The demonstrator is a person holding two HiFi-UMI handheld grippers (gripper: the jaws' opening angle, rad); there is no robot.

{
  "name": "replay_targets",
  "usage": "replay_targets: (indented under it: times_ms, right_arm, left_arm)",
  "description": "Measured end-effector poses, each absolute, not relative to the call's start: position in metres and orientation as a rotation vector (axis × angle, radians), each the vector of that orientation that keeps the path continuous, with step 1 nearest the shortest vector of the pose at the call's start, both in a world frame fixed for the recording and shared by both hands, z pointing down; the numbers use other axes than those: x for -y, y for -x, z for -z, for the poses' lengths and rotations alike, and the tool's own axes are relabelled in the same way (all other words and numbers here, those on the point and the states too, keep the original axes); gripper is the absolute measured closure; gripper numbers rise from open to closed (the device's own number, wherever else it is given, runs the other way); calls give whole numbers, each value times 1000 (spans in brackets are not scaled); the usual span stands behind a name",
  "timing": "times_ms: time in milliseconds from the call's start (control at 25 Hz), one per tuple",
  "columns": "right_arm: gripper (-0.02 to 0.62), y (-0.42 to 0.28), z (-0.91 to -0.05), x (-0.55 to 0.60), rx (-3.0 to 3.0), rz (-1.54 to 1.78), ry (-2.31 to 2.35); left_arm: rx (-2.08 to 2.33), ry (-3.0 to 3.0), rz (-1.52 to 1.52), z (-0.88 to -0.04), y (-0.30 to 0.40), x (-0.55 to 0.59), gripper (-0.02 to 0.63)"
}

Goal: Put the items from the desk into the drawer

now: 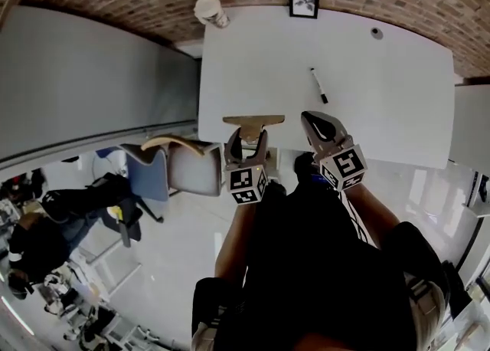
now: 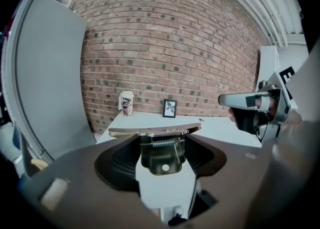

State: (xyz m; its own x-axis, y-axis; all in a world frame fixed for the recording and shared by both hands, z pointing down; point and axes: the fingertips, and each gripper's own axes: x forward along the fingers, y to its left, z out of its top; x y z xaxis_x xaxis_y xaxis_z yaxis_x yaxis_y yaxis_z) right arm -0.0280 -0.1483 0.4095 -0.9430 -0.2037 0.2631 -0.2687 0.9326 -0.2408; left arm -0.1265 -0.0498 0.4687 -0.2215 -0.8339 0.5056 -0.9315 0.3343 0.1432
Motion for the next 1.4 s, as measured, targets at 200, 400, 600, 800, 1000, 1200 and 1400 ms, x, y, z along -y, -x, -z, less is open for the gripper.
replay_targets:
  times_ms: [200,400,600,800,1000,1200,1400]
  right_arm:
    - [592,43,-404,111,2859,-376,-371]
    - [592,51,-409,71,2847,-391,-414]
    - [592,53,-436,32,2809,-433,-431]
    - [592,50,-456,-1,2777,-458,-433]
    - [592,41,-472,-24,2746,-489,-449]
    - [592,37,-492,-33,2720,-505,-472]
    - [592,32,-510,-36,2702,-525,-498]
  left_arm:
    - [2105,-1524,-241,-473,144,0,311]
    - [2066,-1542,-254,-488,151,-43,311]
    - [2007,-1535,-279,-523,148,-81,311]
    - [1941,-1545,-307,-553,139,-112,311]
    - [1883,-1531,-345,-587,125,-134,311]
    - [1813,-1507,-371,-632,115,-143,311]
    - [1756,-1487,-412,-682,114,-146,311]
